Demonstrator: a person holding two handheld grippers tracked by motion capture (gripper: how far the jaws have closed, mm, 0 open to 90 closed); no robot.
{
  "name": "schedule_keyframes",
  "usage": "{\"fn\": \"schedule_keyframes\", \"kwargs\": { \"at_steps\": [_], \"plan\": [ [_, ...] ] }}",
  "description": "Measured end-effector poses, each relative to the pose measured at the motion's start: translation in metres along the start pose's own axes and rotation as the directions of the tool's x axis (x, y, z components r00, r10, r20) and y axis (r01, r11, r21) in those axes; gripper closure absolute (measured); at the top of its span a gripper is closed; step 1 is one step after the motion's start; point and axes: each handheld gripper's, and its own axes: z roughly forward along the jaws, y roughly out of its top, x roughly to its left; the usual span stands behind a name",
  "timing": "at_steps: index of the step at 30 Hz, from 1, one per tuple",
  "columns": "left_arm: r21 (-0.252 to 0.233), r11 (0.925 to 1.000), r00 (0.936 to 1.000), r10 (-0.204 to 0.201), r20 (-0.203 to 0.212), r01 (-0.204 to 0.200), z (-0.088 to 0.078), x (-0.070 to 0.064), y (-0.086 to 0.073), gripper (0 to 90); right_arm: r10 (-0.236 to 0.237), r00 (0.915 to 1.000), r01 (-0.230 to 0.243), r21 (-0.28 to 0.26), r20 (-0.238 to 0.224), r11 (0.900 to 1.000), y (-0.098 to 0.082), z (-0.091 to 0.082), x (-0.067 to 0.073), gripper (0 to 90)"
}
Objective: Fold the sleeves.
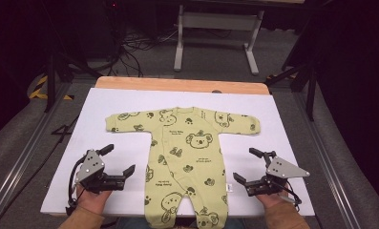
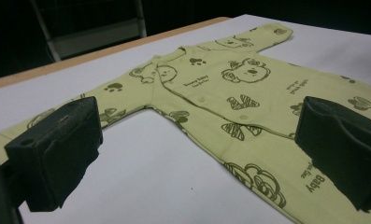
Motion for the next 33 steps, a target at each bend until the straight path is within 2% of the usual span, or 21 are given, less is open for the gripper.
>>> {"fn": "schedule_keyframes", "kwargs": {
  "at_steps": [5,7,9,10,12,13,14,15,17,20,21,22,24,27,28,29,30,33],
  "plan": [
    [-0.032,0.9993,0.9998,0.018,0.006,-0.018,0.001,-0.002,0.000,0.3,-0.004,1.0000,0.004,-0.003,-0.002,1.000,0.000,0.000,0.000,1.7],
    [-0.054,0.9986,1.0000,-0.002,0.003,0.002,0.001,-0.001,0.000,0.3,-0.009,1.0000,0.009,-0.001,-0.002,1.000,0.001,0.000,0.000,1.7],
    [-0.076,0.9956,0.9985,-0.054,0.012,0.055,0.000,0.003,0.000,0.3,-0.012,0.9999,0.012,-0.002,0.002,1.000,0.001,-0.001,0.001,1.7],
    [-0.076,0.9956,0.9985,-0.054,0.012,0.055,0.000,0.003,0.000,0.2,-0.012,0.9999,0.012,-0.002,0.002,1.000,0.001,-0.001,0.001,1.7],
    [-0.078,0.9935,0.9964,-0.082,0.021,0.083,-0.001,0.004,0.001,0.5,-0.019,0.9998,0.019,-0.002,0.004,1.000,0.001,-0.001,0.002,1.7],
    [-0.079,0.9936,0.9957,-0.077,0.050,0.081,-0.002,0.006,0.003,0.5,-0.018,0.9998,0.018,-0.002,0.004,1.000,0.001,-0.001,0.002,1.7],
    [-0.079,0.9936,0.9957,-0.077,0.050,0.081,-0.002,0.006,0.003,0.5,-0.018,0.9998,0.018,-0.002,0.004,1.000,0.001,-0.001,0.002,1.7],
    [-0.072,0.9952,0.9964,-0.062,0.059,0.066,-0.002,0.006,0.004,0.5,-0.018,0.9998,0.018,0.001,0.003,1.000,0.001,-0.001,0.002,1.7],
    [-0.047,0.9979,0.9987,-0.043,0.027,0.044,-0.001,0.007,0.009,0.8,-0.021,0.9998,0.021,0.011,0.001,1.000,0.000,0.000,0.002,1.7],
    [-0.005,0.9998,0.9994,-0.018,0.028,0.018,0.001,0.010,0.017,5.8,-0.021,0.9998,0.021,0.017,-0.005,1.000,0.000,0.001,0.004,3.7],
    [0.035,0.9993,0.9999,0.015,0.006,-0.015,0.002,0.012,0.023,5.8,-0.021,0.9998,0.021,0.017,-0.005,1.000,0.000,0.001,0.004,3.7],
    [0.104,0.9935,0.9989,0.044,0.013,-0.045,0.006,0.018,0.033,6.8,-0.016,0.9997,0.017,0.025,-0.019,1.000,-0.001,0.002,0.004,4.5],
    [0.128,0.9909,0.9989,0.038,0.027,-0.041,0.008,0.023,0.040,9.4,-0.018,0.9995,0.018,0.032,-0.025,0.999,-0.001,0.004,0.005,4.5],
    [0.132,0.9903,0.9982,0.036,0.048,-0.042,0.011,0.024,0.044,9.8,-0.020,0.9993,0.022,0.038,-0.030,0.999,-0.002,0.006,0.006,4.6],
    [0.143,0.9887,0.9978,0.038,0.053,-0.045,0.013,0.023,0.045,9.8,-0.020,0.9993,0.021,0.039,-0.031,0.999,-0.002,0.006,0.006,4.6],
    [0.168,0.9841,0.9966,0.047,0.068,-0.057,0.017,0.022,0.046,9.8,-0.020,0.9994,0.021,0.040,-0.030,0.999,-0.002,0.006,0.006,4.6],
    [0.168,0.9841,0.9966,0.047,0.068,-0.057,0.017,0.022,0.046,9.6,-0.019,0.9994,0.020,0.041,-0.030,0.999,-0.002,0.006,0.006,4.6],
    [0.200,0.9776,0.9957,0.050,0.078,-0.065,0.021,0.025,0.050,9.3,-0.020,0.9993,0.022,0.041,-0.030,0.999,-0.002,0.007,0.006,4.6]
  ]
}}
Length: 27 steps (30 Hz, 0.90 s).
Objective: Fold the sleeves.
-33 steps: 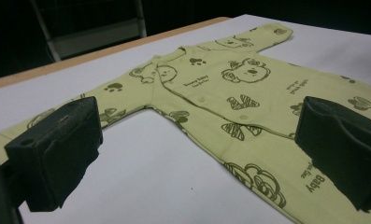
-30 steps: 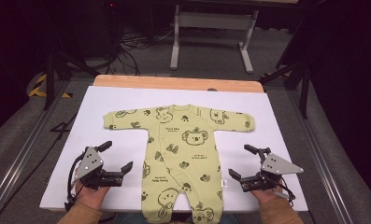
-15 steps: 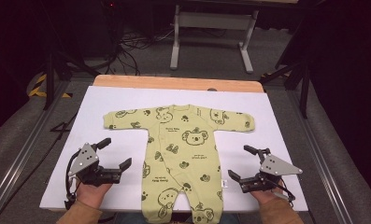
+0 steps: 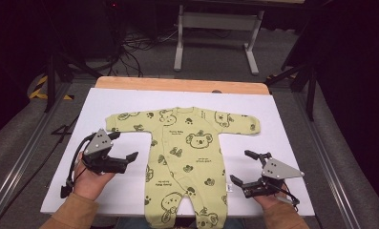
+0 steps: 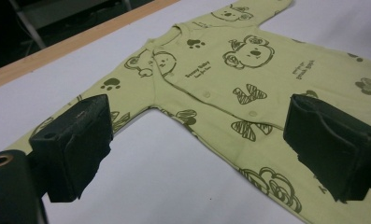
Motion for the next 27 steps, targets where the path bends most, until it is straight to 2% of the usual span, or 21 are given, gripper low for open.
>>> {"fn": "schedule_keyframes", "kwargs": {
  "at_steps": [2,4,6,9,13,14,17,23,27],
  "plan": [
    [0.023,0.9997,0.9997,-0.013,0.023,0.013,0.001,0.006,0.005,9.2,0.001,1.0000,-0.001,0.004,-0.002,1.000,0.000,0.000,0.000,4.6],
    [0.061,0.9982,0.9996,0.000,0.029,-0.001,0.003,0.014,0.015,9.6,0.004,1.0000,-0.003,0.005,-0.005,1.000,0.000,0.001,0.000,4.7],
    [0.075,0.9972,0.9997,0.000,0.025,-0.002,0.003,0.017,0.018,9.6,0.004,1.0000,-0.004,0.006,-0.005,1.000,0.000,0.001,0.000,4.8],
    [0.122,0.9925,1.0000,0.002,0.005,-0.002,0.006,0.027,0.029,10.2,0.002,1.0000,-0.002,0.007,-0.007,1.000,0.000,0.001,0.000,5.1],
    [0.145,0.9895,0.9998,0.002,-0.018,0.001,0.009,0.033,0.033,11.3,-0.003,1.0000,0.003,0.001,-0.003,1.000,0.001,-0.001,0.000,5.2],
    [0.146,0.9890,0.9997,-0.022,-0.012,0.023,0.012,0.039,0.035,11.3,-0.003,1.0000,0.003,0.001,-0.003,1.000,0.001,-0.001,0.000,5.3],
    [0.150,0.9880,0.9993,-0.032,-0.018,0.034,0.016,0.045,0.037,11.4,-0.003,1.0000,0.003,0.004,-0.004,1.000,0.001,-0.001,0.000,5.3],
    [0.199,0.9782,0.9977,-0.051,-0.045,0.059,0.029,0.061,0.036,11.4,-0.011,0.9999,0.011,0.001,-0.003,1.000,0.001,-0.002,0.000,5.6],
    [0.203,0.9726,0.9931,-0.104,-0.054,0.113,0.033,0.074,0.034,11.4,-0.008,0.9999,0.008,0.001,-0.007,1.000,0.001,-0.002,-0.001,5.6]
  ]
}}
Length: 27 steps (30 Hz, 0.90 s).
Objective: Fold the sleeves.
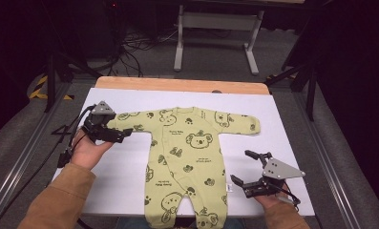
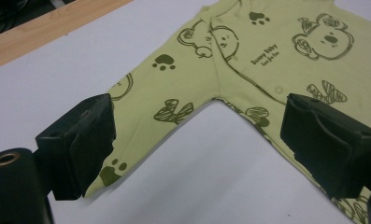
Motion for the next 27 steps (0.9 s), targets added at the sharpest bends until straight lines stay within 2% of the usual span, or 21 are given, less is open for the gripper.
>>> {"fn": "schedule_keyframes", "kwargs": {
  "at_steps": [2,3,4,11,13,14,17,18,23,26,27],
  "plan": [
    [0.015,0.9999,0.9989,0.007,-0.047,-0.007,0.001,0.004,0.001,11.6,-0.001,1.0000,0.001,0.002,-0.003,1.000,0.000,0.000,0.000,5.6],
    [0.015,0.9999,0.9989,0.007,-0.047,-0.007,0.001,0.004,0.001,11.6,-0.001,1.0000,0.001,0.002,-0.003,1.000,0.000,0.000,0.000,5.6],
    [0.023,0.9995,0.9968,0.024,-0.076,-0.022,0.003,0.007,0.001,11.8,-0.001,1.0000,0.001,0.002,-0.004,1.000,0.000,0.001,0.000,5.7],
    [0.063,0.9980,0.9969,0.003,-0.079,0.002,0.015,0.017,0.002,12.1,0.001,1.0000,-0.001,0.001,-0.007,1.000,0.000,0.001,0.000,5.7],
    [0.076,0.9967,0.9981,-0.024,-0.057,0.028,0.022,0.025,0.001,11.8,0.000,1.0000,0.000,-0.002,-0.010,1.000,0.000,0.000,0.000,6.1],
    [0.076,0.9967,0.9981,-0.024,-0.057,0.028,0.022,0.025,0.001,11.7,0.000,1.0000,0.000,-0.002,-0.010,1.000,0.000,0.000,0.000,6.1],
    [0.089,0.9921,0.9954,-0.085,-0.046,0.088,0.033,0.037,-0.001,12.8,-0.002,0.9999,0.002,-0.014,-0.012,1.000,0.001,-0.001,0.000,6.5],
    [0.089,0.9921,0.9954,-0.085,-0.046,0.088,0.033,0.037,-0.001,13.1,-0.002,0.9999,0.002,-0.014,-0.012,1.000,0.001,-0.001,0.000,6.5],
    [0.122,0.9849,0.9901,-0.113,-0.084,0.123,0.046,0.045,-0.004,14.6,-0.008,0.9998,0.008,-0.014,-0.016,1.000,0.001,-0.001,0.001,7.2],
    [0.129,0.9821,0.9879,-0.126,-0.090,0.137,0.048,0.047,-0.005,15.7,-0.014,0.9997,0.013,-0.015,-0.018,1.000,0.001,-0.002,0.001,7.4],
    [0.133,0.9793,0.9854,-0.141,-0.095,0.153,0.050,0.050,-0.006,15.7,-0.014,0.9997,0.013,-0.015,-0.018,1.000,0.001,-0.002,0.001,7.4]
  ]
}}
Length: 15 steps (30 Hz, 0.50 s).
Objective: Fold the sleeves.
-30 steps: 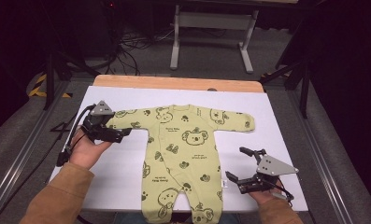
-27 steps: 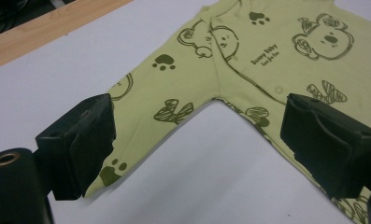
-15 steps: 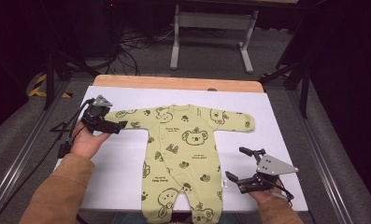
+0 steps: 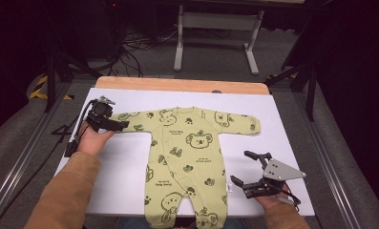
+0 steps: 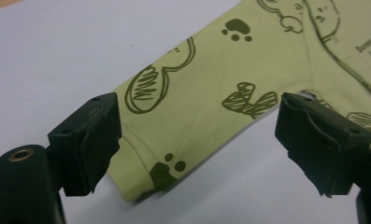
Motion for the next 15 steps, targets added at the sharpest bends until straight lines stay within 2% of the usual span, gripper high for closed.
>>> {"fn": "schedule_keyframes", "kwargs": {
  "at_steps": [2,4,6,7,10,15],
  "plan": [
    [0.001,0.9994,0.9994,-0.034,0.001,0.034,0.002,0.004,-0.001,16.7,0.003,1.0000,-0.003,-0.001,-0.002,1.000,0.000,0.000,0.000,7.4],
    [0.011,0.9988,0.9988,-0.047,-0.012,0.047,0.004,0.008,-0.002,17.9,0.005,1.0000,-0.005,-0.004,-0.007,1.000,0.000,0.000,0.000,7.5],
    [0.033,0.9978,0.9969,-0.055,-0.055,0.057,0.007,0.010,-0.003,18.4,0.006,0.9999,-0.006,-0.007,-0.009,1.000,0.000,0.000,0.000,7.5],
    [0.033,0.9978,0.9969,-0.055,-0.055,0.057,0.007,0.010,-0.003,18.7,0.006,0.9999,-0.006,-0.009,-0.010,1.000,0.000,0.000,0.000,7.5],
    [0.083,0.9924,0.9913,-0.082,-0.103,0.091,0.010,0.014,-0.005,21.0,0.004,0.9999,-0.004,-0.011,-0.012,1.000,0.000,0.000,0.000,7.5],
    [0.108,0.9843,0.9857,-0.128,-0.109,0.140,0.014,0.020,-0.008,22.9,0.011,0.9998,-0.012,-0.017,-0.014,1.000,0.000,-0.001,-0.001,7.6]
  ]
}}
